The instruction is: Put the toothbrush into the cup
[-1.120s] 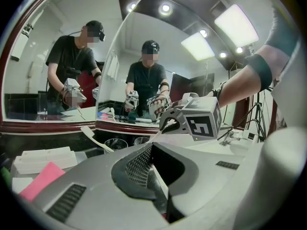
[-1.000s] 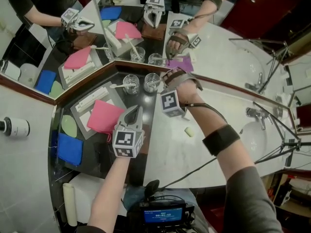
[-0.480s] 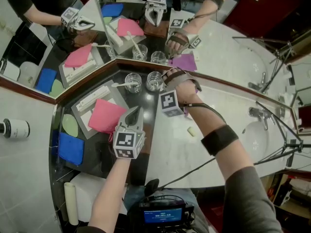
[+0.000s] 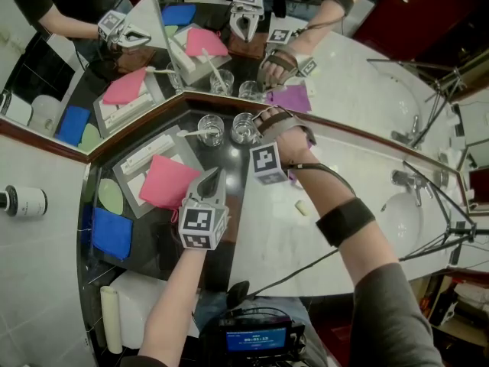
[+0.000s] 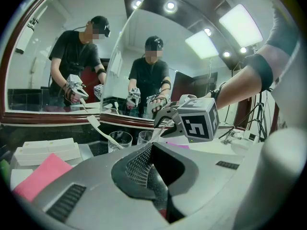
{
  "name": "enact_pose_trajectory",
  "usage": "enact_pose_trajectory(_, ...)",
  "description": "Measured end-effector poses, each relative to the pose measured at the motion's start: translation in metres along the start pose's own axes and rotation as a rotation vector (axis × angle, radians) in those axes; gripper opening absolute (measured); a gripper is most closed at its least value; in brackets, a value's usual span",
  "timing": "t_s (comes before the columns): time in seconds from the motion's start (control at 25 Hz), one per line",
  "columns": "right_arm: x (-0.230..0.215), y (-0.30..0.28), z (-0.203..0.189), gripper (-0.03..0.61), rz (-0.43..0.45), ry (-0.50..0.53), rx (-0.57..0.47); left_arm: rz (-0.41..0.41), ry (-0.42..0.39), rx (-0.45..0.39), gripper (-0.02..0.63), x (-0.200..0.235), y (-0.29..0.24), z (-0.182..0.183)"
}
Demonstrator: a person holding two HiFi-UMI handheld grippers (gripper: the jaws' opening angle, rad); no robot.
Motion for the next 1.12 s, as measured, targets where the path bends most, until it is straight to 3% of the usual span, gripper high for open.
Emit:
enact_pose_trajectory(0.36,-0.016,0.038,-0.011,0.176,-0.074,-0.086,-0.003,0.016,-0.036,-0.023,0.0,-0.011,0.019,0.014)
enact_pose_trajectory(0.44,-0.02,0.055,-0.014,0.133,-0.098,-0.116,-0.005,0.024,-0.046,-0.032,0.0,-0.015,0.029,0.021)
enact_pose_trajectory(0.56,-0.027,0.089,-0.022,0.121,-0.128,-0.193,-0.01,0.036,-0.065,-0.045,0.0,-0.023,0.044,0.031)
enact_pose_trajectory(0.76,-0.029,0.14,-0.036,0.033,-0.238,-0.418,-0.053,0.053,-0.091,-0.051,0.0,-0.036,0.074,0.042)
enact_pose_trajectory(1.12,0.036,0.209,-0.061,0.018,-0.349,-0.947,-0.136,0.053,-0.149,-0.048,0.0,-0.056,0.119,0.045)
Point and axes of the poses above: the fingertips, and each gripper's own axes: y backward along the fingers, x to its left, z out of its top, the point moved 3 cm from there along y, backward along the fingers, and after that the axes turned 14 degrees about y, right-handed, at the moved point
